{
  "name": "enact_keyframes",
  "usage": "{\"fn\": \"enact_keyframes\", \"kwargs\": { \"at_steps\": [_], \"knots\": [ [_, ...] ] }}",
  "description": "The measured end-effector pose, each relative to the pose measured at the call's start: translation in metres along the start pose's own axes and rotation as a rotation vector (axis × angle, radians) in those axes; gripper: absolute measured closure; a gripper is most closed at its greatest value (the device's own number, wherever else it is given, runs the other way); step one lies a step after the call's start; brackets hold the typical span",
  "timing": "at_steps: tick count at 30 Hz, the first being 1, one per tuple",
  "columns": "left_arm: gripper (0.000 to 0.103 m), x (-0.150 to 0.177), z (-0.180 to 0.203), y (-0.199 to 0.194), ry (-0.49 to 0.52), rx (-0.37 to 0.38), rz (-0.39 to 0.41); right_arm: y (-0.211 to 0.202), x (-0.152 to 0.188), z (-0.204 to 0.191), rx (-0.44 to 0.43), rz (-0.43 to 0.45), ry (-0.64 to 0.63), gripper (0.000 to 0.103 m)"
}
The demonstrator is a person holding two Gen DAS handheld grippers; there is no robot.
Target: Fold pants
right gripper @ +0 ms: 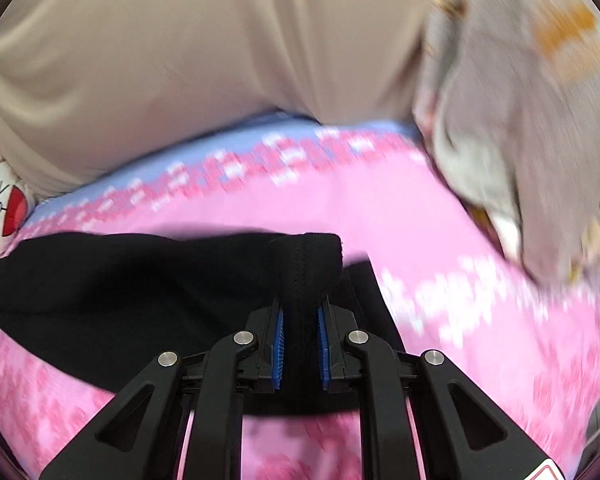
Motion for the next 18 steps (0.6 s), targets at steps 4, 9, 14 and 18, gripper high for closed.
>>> {"fn": "enact_keyframes", "kwargs": {
  "at_steps": [4, 9, 14, 18],
  "knots": [
    [0.013, 0.005, -0.005, -0.012, -0.194, 0.062, 0.018, -0.027, 0.007, 0.013, 0.052, 0.047, 0.053, 0.062],
    [0.012, 0.014, 0.022, 0.009, -0.353, 0.183, -0.102, -0.064, 0.007, 0.020, 0.080, 0.120, 0.124, 0.053],
    [0.095, 0.014, 0.038, 0.029, -0.375, 0.205, -0.195, -0.085, 0.024, 0.017, 0.079, 0.120, 0.158, 0.052],
    [0.097, -0.012, 0.031, -0.002, -0.387, 0.237, -0.126, -0.087, 0.032, 0.008, 0.056, 0.106, 0.185, 0.052]
  ]
}}
Point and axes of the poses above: each gripper's, at about its wrist camera, not at the fingertips, and y roughly the way its jaws point, z to its right, x to its underside, the point moved 10 cm from there along y, roughly the way its jaws point, and after that the axes turned 11 degrees about z, right-handed, at the moved point
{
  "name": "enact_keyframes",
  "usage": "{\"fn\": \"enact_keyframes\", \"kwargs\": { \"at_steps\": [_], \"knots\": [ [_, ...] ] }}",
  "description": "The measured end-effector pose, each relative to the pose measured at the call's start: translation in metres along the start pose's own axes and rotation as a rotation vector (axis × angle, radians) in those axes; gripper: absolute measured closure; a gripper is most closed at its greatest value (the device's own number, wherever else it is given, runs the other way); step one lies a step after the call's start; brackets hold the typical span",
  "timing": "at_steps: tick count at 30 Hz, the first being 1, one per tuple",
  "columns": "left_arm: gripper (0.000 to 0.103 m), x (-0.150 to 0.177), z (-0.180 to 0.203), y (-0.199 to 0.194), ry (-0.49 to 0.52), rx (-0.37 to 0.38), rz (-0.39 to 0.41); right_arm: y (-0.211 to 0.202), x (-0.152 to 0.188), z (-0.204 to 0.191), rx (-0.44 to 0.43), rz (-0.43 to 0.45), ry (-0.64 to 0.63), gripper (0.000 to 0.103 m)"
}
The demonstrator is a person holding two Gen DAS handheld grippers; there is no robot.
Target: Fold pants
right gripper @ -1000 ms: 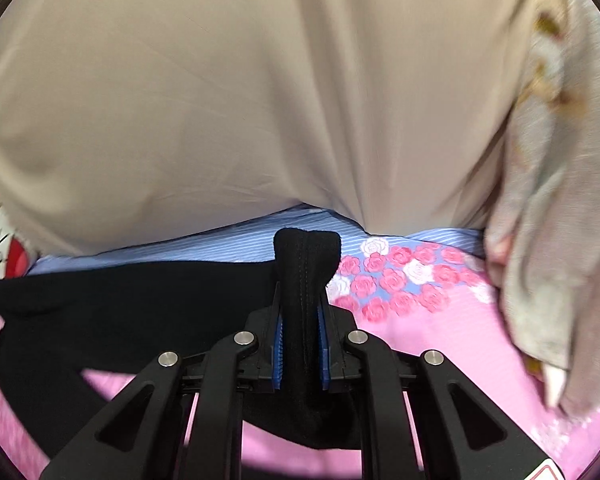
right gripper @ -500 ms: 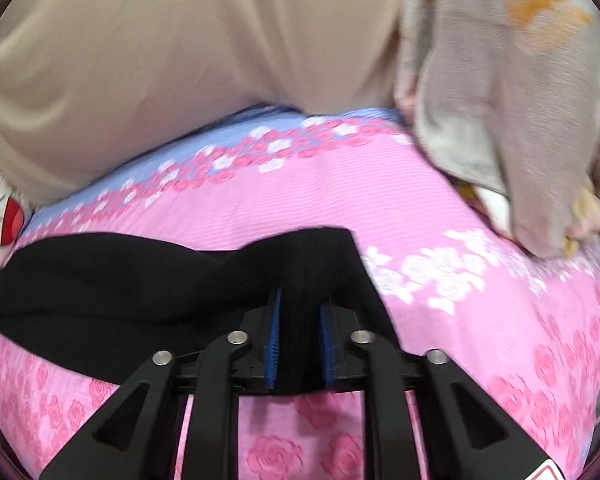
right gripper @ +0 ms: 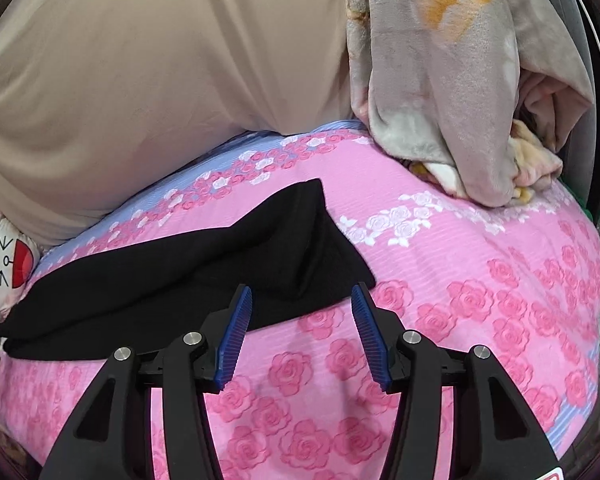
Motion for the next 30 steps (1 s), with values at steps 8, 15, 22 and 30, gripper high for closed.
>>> {"fn": "enact_keyframes", "kwargs": {
  "at_steps": [8, 15, 22, 30],
  "knots": [
    [0.097, 0.026, -0.048, 0.024, -0.003, -0.122, -0.064, 0.035, -0.003, -0.044, -0.159, -0.066, 0.196, 0.038],
    [0.096, 0.024, -0.043, 0.024, 0.027, -0.134, -0.059, 0.126, -0.010, -0.061, -0.035, -0.233, 0.207, 0.039],
    [0.096, 0.022, -0.044, 0.024, 0.037, -0.136, -0.077, 0.110, -0.091, -0.089, -0.150, -0.017, 0.183, 0.099],
    [0.095, 0.023, -0.043, 0.026, 0.073, -0.135, -0.078, 0.105, 0.009, -0.006, -0.056, -0.225, 0.260, 0.099]
  ]
}}
Point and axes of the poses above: each gripper's, at about its wrist camera, not at the fingertips, and y roughly the way its jaws point, z to its right, x to its underside, the point moved 10 cm from there along y, roughly the way its jaws point, and after that the axes turned 11 degrees about z, right-handed, at the moved point
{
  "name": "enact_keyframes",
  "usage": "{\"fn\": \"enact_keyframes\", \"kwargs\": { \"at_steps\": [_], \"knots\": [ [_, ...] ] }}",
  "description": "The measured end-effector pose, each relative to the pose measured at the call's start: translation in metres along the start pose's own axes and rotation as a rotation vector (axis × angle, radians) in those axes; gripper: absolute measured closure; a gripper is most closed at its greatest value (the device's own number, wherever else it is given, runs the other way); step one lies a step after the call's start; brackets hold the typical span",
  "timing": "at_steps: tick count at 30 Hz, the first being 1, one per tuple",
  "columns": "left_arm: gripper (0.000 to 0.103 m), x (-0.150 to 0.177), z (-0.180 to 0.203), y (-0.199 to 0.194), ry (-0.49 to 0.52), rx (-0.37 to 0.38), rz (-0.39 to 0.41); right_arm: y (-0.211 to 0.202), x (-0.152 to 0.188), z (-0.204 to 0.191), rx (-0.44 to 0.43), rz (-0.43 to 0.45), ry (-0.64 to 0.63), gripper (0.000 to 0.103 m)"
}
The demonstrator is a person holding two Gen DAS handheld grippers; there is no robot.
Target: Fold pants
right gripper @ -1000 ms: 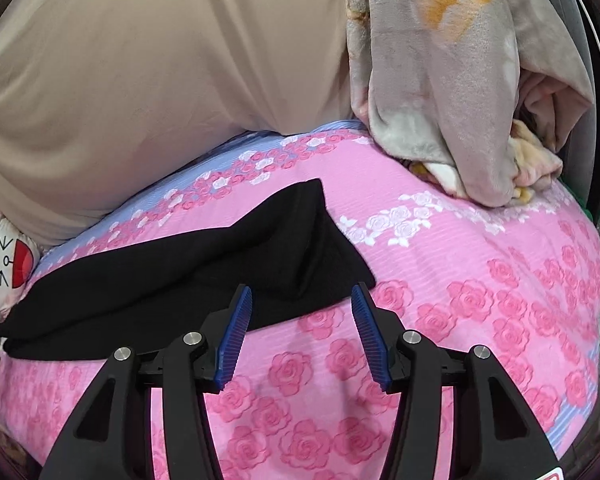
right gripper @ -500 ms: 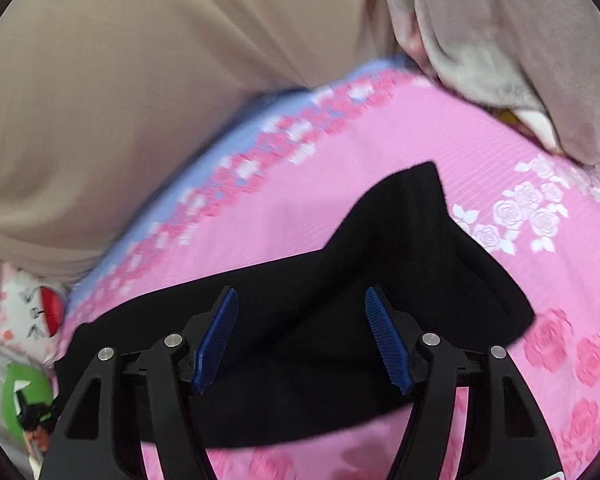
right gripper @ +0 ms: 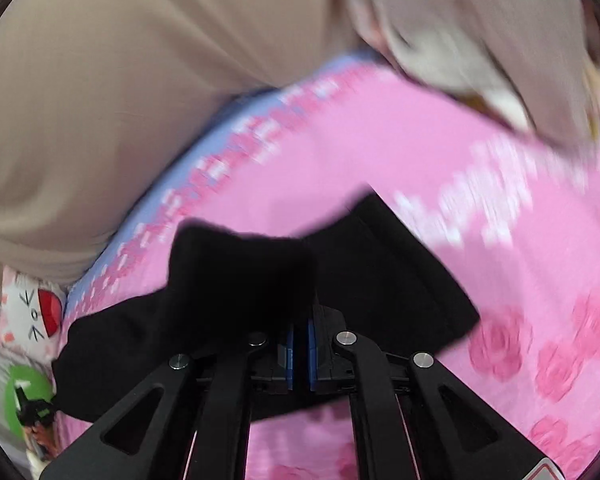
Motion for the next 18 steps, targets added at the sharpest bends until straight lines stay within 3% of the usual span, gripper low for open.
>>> {"fn": "enact_keyframes", "kwargs": {
  "at_steps": [7, 10, 12, 14, 16, 18],
  "knots": [
    [0.096, -0.004, 0.002, 0.000, 0.033, -0.034, -0.009, 0.007, 0.008, 0.002, -0.043, -0.011, 0.077, 0.098],
    [0.096, -0.015, 0.008, -0.013, 0.057, -0.043, 0.031, -0.019, -0.020, -0.014, -0.147, 0.073, 0.152, 0.099],
    [0.096, -0.017, 0.006, -0.017, 0.057, -0.037, 0.026, -0.022, -0.019, -0.001, -0.111, 0.067, 0.174, 0.099],
    [0.096, -0.016, -0.001, -0.012, 0.040, -0.038, 0.006, -0.003, 0.007, 0.028, 0.000, -0.030, 0.181, 0.099],
    [0.095, -0.008, -0.009, -0.001, 0.039, -0.054, -0.023, -0.005, 0.014, 0.030, -0.021, -0.015, 0.190, 0.098],
    [0.094, -0.008, -0.005, -0.008, 0.075, -0.055, 0.006, -0.014, 0.010, 0.031, 0.016, 0.015, 0.175, 0.090]
  ]
}}
Point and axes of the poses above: each gripper's, at about its wrist camera, not at the fingertips, and y roughly the way its jaws point, z to its right, x to its underside, the point moved 10 cm from there along y, roughly the way its jaws point, and after that the axes turned 11 degrees about z, right-handed, at the moved point
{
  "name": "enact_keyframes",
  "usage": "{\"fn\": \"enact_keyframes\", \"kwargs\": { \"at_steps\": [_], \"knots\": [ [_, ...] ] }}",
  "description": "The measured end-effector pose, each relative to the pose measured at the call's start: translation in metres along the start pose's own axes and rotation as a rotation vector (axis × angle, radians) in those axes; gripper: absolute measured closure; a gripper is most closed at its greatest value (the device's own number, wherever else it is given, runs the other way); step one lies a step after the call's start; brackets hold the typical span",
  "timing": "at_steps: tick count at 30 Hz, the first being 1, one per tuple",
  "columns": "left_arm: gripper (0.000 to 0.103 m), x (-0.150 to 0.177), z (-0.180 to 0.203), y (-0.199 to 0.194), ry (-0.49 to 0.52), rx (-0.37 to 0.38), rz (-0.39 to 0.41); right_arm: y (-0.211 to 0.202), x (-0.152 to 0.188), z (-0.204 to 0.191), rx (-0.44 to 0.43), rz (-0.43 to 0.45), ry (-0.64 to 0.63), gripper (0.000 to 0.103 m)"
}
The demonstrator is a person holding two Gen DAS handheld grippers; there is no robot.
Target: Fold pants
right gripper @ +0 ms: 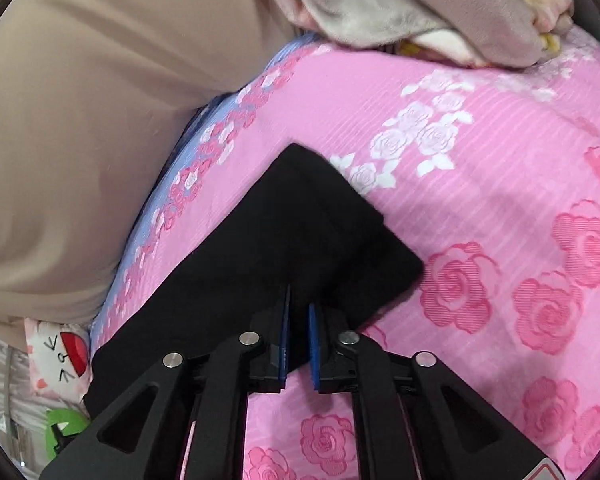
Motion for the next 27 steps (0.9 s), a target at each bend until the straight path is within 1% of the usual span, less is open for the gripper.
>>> {"fn": "enact_keyframes", "kwargs": {
  "at_steps": [1, 3, 5, 8, 9, 10, 11, 12, 13, 14, 15, 17, 18, 19, 20, 21, 22, 23, 24, 26, 27],
  "knots": [
    [0.094, -0.002, 0.003, -0.005, 0.004, 0.006, 0.011, -0.004, -0.001, 0.000, 0.018, 0.008, -0.019, 0.088],
    [0.094, -0.007, 0.009, -0.016, 0.017, 0.030, 0.033, -0.013, -0.005, -0.003, 0.056, 0.027, -0.072, 0.085],
    [0.092, -0.008, 0.011, -0.022, 0.023, 0.034, 0.033, -0.020, -0.008, -0.003, 0.070, 0.046, -0.081, 0.072],
    [0.087, -0.005, 0.008, -0.032, -0.019, 0.057, 0.047, -0.033, -0.004, 0.000, 0.092, 0.077, -0.099, 0.071],
    [0.083, -0.003, 0.005, -0.039, -0.056, 0.086, 0.069, -0.037, 0.000, 0.001, 0.098, 0.082, -0.112, 0.070],
    [0.060, -0.002, 0.002, -0.042, -0.079, 0.089, 0.083, -0.042, 0.005, -0.002, 0.103, 0.091, -0.130, 0.068],
    [0.044, -0.001, -0.003, -0.044, -0.108, 0.079, 0.104, -0.046, 0.013, -0.003, 0.103, 0.096, -0.149, 0.064],
    [0.026, -0.002, -0.010, -0.047, -0.142, 0.069, 0.145, -0.048, 0.018, -0.007, 0.102, 0.097, -0.171, 0.062],
    [0.024, -0.003, -0.013, -0.046, -0.154, 0.067, 0.160, -0.050, 0.027, -0.012, 0.097, 0.091, -0.201, 0.055],
    [0.024, -0.002, -0.016, -0.043, -0.166, 0.062, 0.159, -0.048, 0.033, -0.016, 0.094, 0.080, -0.223, 0.051],
    [0.024, -0.001, -0.018, -0.038, -0.193, 0.074, 0.143, -0.045, 0.039, -0.020, 0.089, 0.067, -0.238, 0.050],
    [0.024, 0.002, -0.017, -0.026, -0.252, 0.123, 0.101, -0.040, 0.052, -0.026, 0.065, 0.035, -0.246, 0.048],
    [0.024, 0.006, -0.013, -0.018, -0.285, 0.160, 0.068, -0.038, 0.057, -0.027, 0.051, 0.022, -0.241, 0.047],
    [0.023, 0.009, -0.010, -0.011, -0.308, 0.187, 0.045, -0.036, 0.062, -0.027, 0.045, 0.012, -0.225, 0.045],
    [0.022, 0.011, -0.007, -0.006, -0.322, 0.200, 0.033, -0.036, 0.062, -0.027, 0.041, 0.024, -0.220, 0.041],
    [0.015, 0.010, -0.004, -0.005, -0.325, 0.206, 0.048, -0.037, 0.063, -0.028, 0.034, 0.025, -0.213, 0.039],
    [0.015, 0.008, 0.001, -0.004, -0.311, 0.209, 0.063, -0.038, 0.063, -0.029, 0.020, 0.021, -0.192, 0.034],
    [0.015, 0.008, 0.007, -0.001, -0.305, 0.218, 0.060, -0.037, 0.062, -0.030, 0.001, 0.017, -0.164, 0.032],
    [0.015, 0.006, 0.011, 0.003, -0.293, 0.217, 0.069, -0.036, 0.061, -0.031, -0.009, 0.017, -0.146, 0.032],
    [0.016, 0.001, 0.016, 0.008, -0.253, 0.191, 0.096, -0.030, 0.056, -0.031, -0.026, 0.019, -0.116, 0.032],
    [0.021, -0.002, 0.018, 0.009, -0.242, 0.176, 0.103, -0.026, 0.053, -0.032, -0.035, 0.021, -0.101, 0.032]
  ]
}}
Point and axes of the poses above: each gripper's, at about its wrist camera, not at the fingertips, and y roughly the way its jaws point, z to its right, x to its underside, the point moved 10 cm from there along y, roughly the way its jaws point, and after that the axes turned 11 degrees about z, right-handed, at the moved point
